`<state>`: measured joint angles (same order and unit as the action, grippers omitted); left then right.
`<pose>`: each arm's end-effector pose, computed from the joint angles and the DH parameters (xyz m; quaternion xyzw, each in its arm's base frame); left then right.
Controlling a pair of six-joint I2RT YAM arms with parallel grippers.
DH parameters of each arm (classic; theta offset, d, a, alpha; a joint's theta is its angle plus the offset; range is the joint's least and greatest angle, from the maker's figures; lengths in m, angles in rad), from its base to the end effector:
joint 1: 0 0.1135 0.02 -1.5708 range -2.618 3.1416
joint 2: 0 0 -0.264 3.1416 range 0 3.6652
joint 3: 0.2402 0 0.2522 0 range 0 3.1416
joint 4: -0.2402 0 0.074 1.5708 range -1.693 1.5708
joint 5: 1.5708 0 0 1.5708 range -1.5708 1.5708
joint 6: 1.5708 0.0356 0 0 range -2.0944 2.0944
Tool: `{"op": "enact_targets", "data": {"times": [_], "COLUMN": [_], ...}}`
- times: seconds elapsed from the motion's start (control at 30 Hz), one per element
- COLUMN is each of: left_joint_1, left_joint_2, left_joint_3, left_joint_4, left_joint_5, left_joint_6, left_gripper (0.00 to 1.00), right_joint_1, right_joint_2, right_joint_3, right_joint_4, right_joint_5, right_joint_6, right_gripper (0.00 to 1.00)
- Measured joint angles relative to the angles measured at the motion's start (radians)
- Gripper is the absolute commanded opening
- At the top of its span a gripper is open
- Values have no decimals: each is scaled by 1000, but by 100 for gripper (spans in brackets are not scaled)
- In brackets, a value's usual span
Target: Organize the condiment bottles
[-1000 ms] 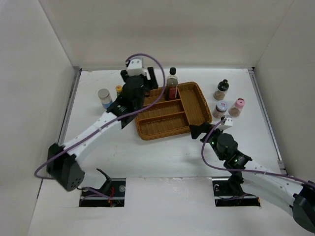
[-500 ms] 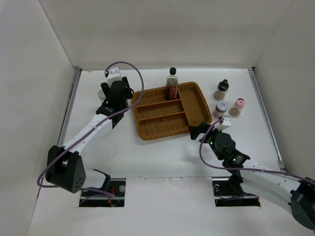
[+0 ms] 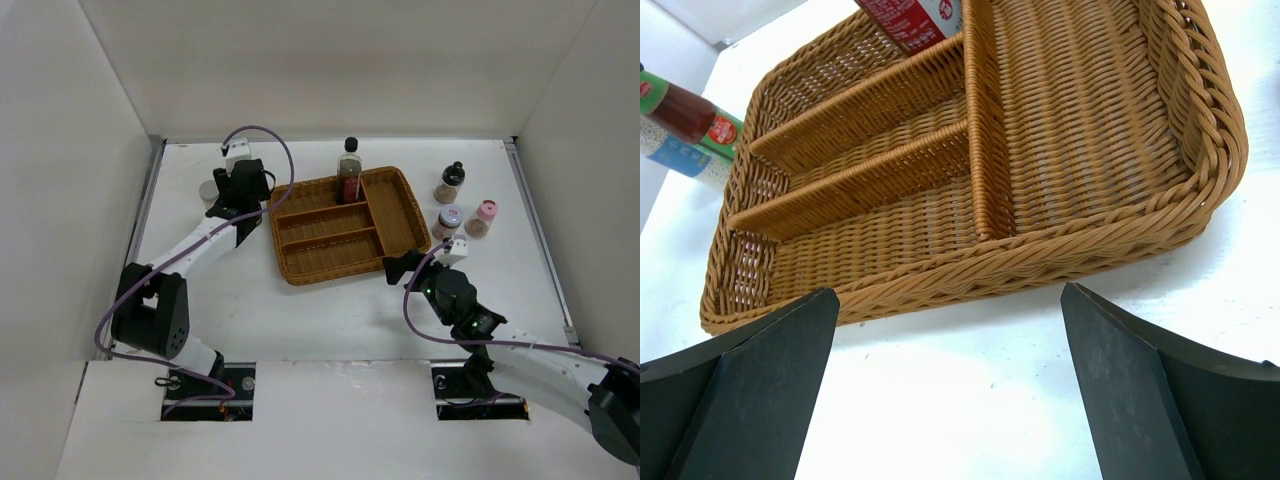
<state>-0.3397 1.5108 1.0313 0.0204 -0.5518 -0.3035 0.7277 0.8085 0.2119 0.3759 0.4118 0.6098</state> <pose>0.3293 -0.0966 0.2710 -0.1289 0.8198 0.0591 0.5548 0.1424 0.1078 0.1931 0.0825 0.7704 0.2541 0.5789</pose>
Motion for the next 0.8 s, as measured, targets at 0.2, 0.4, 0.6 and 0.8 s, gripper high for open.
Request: {"op": "enact_targets", "data": {"times": [0.2,0.4,0.6,0.8], "left_joint_1": [9,12,0,-63], "left_joint_2": [27,39,37,2], "left_joint_3": [30,47,48,71], "left_joint_4": [10,28,24,-51], "left_joint_5": [-14,-20,-29,-52], "left_joint_6": [3,11,16,65], "left_gripper": [54,21,14,13], "right_joint_1": [0,0,0,0], "right_joint_2": [12,13,28,47], "right_joint_3": [0,0,0,0], "right_joint_4": [7,19,25,32], "right_joint_5": [-1,-1,-1,-1], "right_joint_6": [0,0,0,0], "right_gripper": [100,100,100,100]}}
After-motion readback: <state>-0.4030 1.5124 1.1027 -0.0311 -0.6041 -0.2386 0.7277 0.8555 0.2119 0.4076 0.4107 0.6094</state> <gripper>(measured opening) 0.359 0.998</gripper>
